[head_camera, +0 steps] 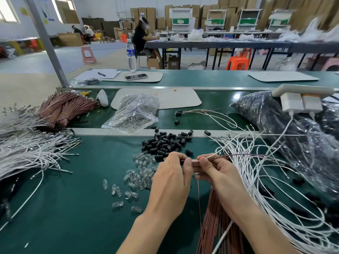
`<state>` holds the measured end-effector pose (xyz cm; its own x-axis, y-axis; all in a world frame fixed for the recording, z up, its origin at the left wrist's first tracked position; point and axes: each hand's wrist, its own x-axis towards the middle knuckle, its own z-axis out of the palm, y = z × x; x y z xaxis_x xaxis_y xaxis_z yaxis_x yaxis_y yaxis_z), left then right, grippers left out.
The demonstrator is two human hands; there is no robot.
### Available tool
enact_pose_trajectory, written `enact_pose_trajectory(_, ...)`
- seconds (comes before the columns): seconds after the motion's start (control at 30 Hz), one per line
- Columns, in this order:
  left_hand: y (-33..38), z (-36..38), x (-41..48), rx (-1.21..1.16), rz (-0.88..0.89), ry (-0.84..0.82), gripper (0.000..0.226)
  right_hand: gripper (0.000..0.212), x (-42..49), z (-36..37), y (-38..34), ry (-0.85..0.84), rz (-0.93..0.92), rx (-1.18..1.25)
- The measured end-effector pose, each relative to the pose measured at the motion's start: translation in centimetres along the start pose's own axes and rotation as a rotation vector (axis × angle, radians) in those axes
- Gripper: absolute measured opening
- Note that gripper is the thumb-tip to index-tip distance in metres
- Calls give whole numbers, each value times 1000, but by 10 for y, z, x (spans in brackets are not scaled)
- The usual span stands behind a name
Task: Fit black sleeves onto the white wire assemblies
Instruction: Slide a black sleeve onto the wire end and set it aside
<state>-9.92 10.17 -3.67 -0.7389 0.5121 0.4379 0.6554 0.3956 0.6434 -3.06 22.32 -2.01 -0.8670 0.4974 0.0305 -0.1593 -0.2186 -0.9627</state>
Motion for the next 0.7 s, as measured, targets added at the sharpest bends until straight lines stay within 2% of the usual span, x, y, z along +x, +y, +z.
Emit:
enact_pose_trajectory(0.37, 4, 4, 3, 41, 10, 80, 20, 34, -1, -1, 2, -18, 9, 74)
enact_pose_trajectory(0.53, 0, 3, -1, -74, -98, 0, 35, 30, 1, -2, 0, -16, 5, 138)
enact_pose_trajectory(0.7, 4, -2, 1, 23, -61, 28, 38, 37, 1, 0, -1, -3, 30, 155)
